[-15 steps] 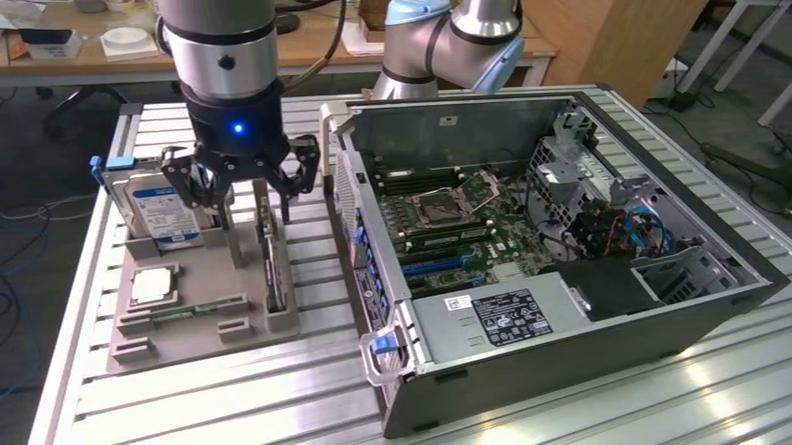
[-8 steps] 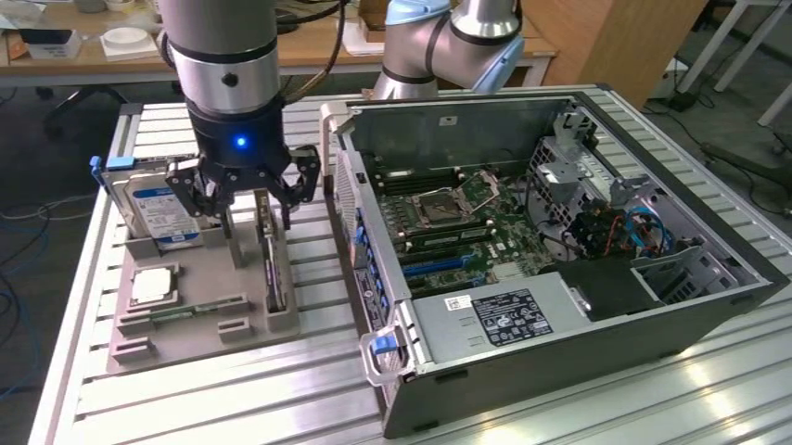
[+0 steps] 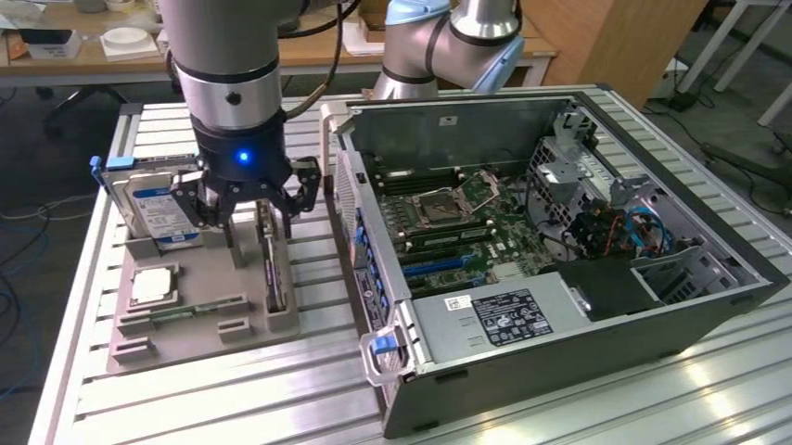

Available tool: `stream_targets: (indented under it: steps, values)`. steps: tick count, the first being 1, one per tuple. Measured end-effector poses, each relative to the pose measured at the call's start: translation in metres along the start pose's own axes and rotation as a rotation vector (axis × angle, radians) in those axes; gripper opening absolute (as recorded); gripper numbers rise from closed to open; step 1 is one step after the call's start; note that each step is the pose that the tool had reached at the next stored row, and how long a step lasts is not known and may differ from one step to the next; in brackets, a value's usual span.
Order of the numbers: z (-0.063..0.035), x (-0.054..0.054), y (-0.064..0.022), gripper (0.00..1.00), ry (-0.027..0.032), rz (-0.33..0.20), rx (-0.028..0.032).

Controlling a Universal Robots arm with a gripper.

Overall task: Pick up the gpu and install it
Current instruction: 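Pick up the gpu and move the gpu toward the slot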

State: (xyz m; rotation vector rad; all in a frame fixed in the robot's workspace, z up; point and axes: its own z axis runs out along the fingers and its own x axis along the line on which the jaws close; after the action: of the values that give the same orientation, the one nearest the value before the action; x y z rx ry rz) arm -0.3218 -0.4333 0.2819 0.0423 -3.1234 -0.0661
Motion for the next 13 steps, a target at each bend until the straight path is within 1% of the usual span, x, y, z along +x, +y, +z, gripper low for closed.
stream_targets:
  steps: [13]
  values:
    - [0.0235,0.000,-0.0038,0.67,0.0000,0.000,0.0001]
